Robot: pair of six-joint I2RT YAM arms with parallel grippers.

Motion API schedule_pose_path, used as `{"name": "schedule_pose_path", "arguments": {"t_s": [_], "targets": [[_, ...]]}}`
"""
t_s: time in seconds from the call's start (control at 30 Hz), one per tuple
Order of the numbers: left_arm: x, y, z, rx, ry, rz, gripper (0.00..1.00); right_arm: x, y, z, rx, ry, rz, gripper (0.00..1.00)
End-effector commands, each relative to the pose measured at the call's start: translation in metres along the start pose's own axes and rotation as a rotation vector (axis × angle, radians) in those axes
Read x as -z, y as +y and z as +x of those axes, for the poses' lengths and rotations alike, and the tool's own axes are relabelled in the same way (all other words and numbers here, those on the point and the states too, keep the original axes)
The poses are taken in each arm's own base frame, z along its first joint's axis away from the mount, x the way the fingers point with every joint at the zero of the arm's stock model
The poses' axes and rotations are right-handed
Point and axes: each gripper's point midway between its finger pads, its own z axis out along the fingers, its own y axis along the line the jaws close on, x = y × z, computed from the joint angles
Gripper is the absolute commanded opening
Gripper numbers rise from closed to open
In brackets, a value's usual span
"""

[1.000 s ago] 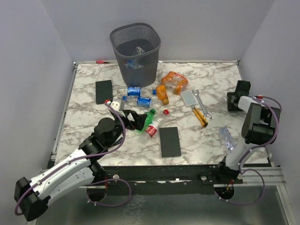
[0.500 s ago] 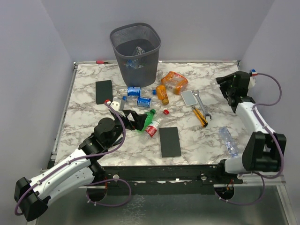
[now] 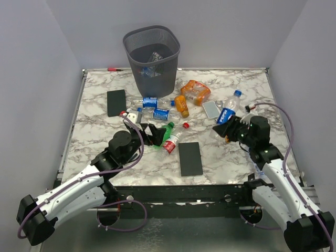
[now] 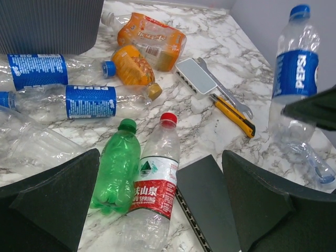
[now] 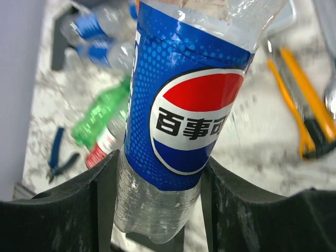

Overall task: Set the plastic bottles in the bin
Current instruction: Move the plastic bottle to the center of the board.

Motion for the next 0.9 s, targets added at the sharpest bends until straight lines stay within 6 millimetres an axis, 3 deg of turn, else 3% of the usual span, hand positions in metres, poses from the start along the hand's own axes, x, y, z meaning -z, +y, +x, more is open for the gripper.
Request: {"name": "schedule_pose_path", "arguments": {"t_s": [0.0,0.07,0.2,0.43,0.53,0.77,0.87], "targets": [[-0.006,0.000,0.010,0.005,0.024,-0.002,0.99,0.024,-0.022,0.075,-0.043,0.253,0.060,0.43],[-0.008,0.000,0.012,0.005,0.032,-0.002,0.99,0.025,-0.016,0.078,-0.059,0.288,0.062,0.43],[-0.010,-0.002,0.016,0.015,0.050,0.005,0.99,0.023,-0.035,0.097,-0.082,0.420,0.198,0.42],[-0.005,-0.003,0.014,0.031,0.038,0.018,0.99,0.017,-0.050,0.151,0.024,0.645,0.392,0.42],[-0.004,-0.004,0.012,0.031,0.031,0.022,0.99,0.015,-0.056,0.153,0.053,0.652,0.454,0.43],[-0.004,-0.007,0.010,0.032,0.031,0.035,0.99,0.006,-0.056,0.137,0.081,0.613,0.489,0.75],[-0.003,-0.008,0.010,0.032,0.031,0.038,0.99,0.002,-0.058,0.139,0.073,0.613,0.497,0.82]]}}
